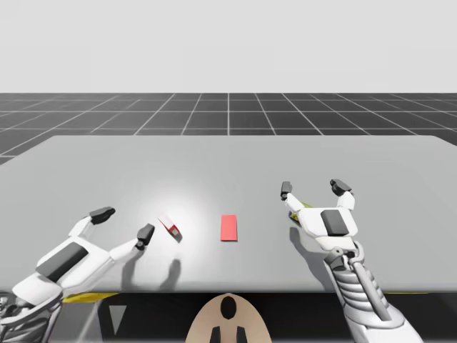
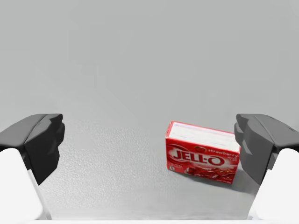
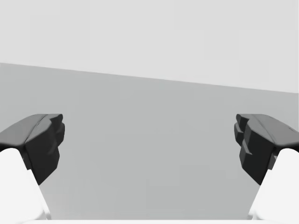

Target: Look at the card. If it is red, pick the object on the left. If it is green, pick the object on the right.

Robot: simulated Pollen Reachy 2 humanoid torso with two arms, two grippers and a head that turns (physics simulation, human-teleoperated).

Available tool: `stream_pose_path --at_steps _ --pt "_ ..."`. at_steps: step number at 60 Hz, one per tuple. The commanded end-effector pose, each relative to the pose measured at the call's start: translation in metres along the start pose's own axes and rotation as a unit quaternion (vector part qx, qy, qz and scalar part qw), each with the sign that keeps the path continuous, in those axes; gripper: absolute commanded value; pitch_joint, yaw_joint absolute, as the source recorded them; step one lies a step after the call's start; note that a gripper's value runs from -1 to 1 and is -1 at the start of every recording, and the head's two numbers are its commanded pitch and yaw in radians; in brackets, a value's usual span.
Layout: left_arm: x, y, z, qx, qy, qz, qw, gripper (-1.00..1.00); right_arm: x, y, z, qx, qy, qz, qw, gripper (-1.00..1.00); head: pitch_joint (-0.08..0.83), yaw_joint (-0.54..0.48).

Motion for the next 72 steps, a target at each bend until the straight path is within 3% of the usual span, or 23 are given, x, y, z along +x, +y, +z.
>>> stream_pose_path --at_steps 1,9,18,33,53,72 --pt "-0.037 -0.007 0.024 -0.073 0.045 -0.012 0.996 -1.00 -0.001 0.004 0.000 0.000 0.003 -0.012 0.9999 -1.00 0.729 0.33" --pt "-0.059 -0.010 0.017 -0.100 0.058 0.014 0.993 -1.00 -0.001 0.004 0.000 -0.002 0.003 -0.012 0.9999 -1.00 0.726 0.33" --pt "-0.067 -0.014 0.001 -0.108 0.056 0.027 0.992 -1.00 -0.001 0.003 0.000 -0.001 0.002 -0.013 0.9999 -1.00 0.728 0.33" --pt "-0.064 -0.018 -0.032 -0.091 0.057 0.031 0.994 -1.00 -0.001 0.003 0.000 -0.001 0.003 -0.012 0.9999 -1.00 0.730 0.32" --pt "-0.059 -0.020 -0.072 -0.079 0.102 0.045 0.991 -1.00 -0.001 0.003 0.000 0.001 0.002 -0.011 0.9999 -1.00 0.737 0.31" --pt "-0.055 -0.022 -0.093 -0.069 0.102 0.033 0.992 -1.00 0.000 0.003 0.000 0.002 0.000 -0.011 0.9999 -1.00 0.737 0.29"
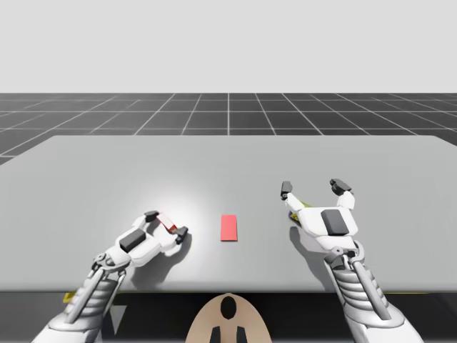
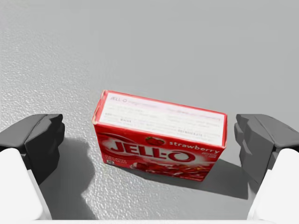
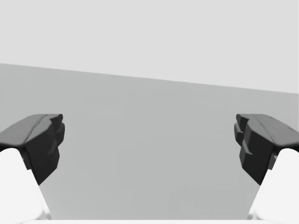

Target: Look at the card. If it is red, pick the object on the left. If it is green, pick the object on the right.

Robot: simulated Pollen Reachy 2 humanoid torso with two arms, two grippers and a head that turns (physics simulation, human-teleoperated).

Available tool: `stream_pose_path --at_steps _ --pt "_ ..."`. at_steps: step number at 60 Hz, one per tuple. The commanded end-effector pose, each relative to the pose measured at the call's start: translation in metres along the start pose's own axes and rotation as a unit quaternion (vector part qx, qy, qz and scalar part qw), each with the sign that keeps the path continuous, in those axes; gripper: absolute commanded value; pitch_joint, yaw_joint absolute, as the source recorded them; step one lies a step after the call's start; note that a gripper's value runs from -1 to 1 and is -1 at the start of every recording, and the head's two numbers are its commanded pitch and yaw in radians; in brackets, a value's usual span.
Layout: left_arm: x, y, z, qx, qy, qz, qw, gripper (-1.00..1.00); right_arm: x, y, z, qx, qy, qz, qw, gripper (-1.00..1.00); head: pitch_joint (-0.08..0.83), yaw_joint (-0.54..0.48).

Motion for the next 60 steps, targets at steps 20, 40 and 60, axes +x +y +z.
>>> stream_pose_path --at_steps 20,40,60 --pt "-0.009 0.000 -0.007 -0.001 0.015 -0.016 1.000 1.00 0.002 0.002 0.000 0.000 -0.004 -0.009 1.0000 -1.00 0.699 0.29" --pt "-0.009 -0.004 -0.007 -0.001 0.014 -0.022 1.000 0.95 0.002 0.002 0.002 -0.001 -0.006 -0.009 0.9999 -1.00 0.392 0.34" --pt "0.062 -0.008 0.025 -0.007 -0.066 -0.029 0.997 0.98 0.002 0.002 0.003 0.002 -0.005 -0.004 1.0000 -1.00 0.316 0.34"
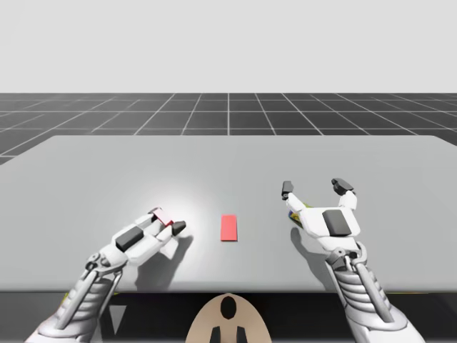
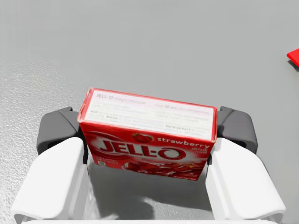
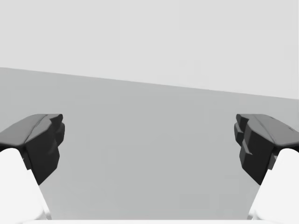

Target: Look at the card. If it is red, pick the object on the left. If it is green, pick the object on the right.

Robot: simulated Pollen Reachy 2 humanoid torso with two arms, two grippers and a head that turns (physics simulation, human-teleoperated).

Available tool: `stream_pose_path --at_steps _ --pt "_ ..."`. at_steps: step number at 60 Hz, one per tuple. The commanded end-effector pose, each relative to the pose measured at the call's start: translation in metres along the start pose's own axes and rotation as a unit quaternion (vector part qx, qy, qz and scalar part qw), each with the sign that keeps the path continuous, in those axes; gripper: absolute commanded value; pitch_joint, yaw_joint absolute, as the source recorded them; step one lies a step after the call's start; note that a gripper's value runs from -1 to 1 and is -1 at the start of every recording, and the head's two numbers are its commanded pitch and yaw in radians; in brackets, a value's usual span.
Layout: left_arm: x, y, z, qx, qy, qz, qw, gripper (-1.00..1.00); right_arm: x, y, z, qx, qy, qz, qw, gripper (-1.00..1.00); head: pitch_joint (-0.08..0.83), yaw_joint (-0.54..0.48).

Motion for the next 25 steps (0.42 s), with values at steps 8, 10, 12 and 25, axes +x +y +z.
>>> stream_pose_path --at_steps 8,10,12,25 --pt "0.081 0.004 0.034 0.011 -0.086 -0.044 0.995 0.97 0.000 0.003 0.001 -0.001 0.000 -0.006 1.0000 -1.00 0.311 0.34" --pt "0.093 0.004 0.041 0.015 -0.096 -0.052 0.994 0.96 0.000 0.003 0.001 -0.002 -0.003 -0.004 1.0000 -1.00 0.309 0.34" --pt "0.102 0.004 0.045 0.018 -0.103 -0.057 0.993 0.97 0.000 0.004 0.001 -0.007 -0.009 0.001 0.9999 -1.00 0.308 0.34" --pt "0.156 -0.006 0.071 0.032 -0.160 -0.085 0.983 1.00 0.001 0.013 -0.005 -0.029 -0.027 -0.078 0.9962 -1.00 0.293 0.34"
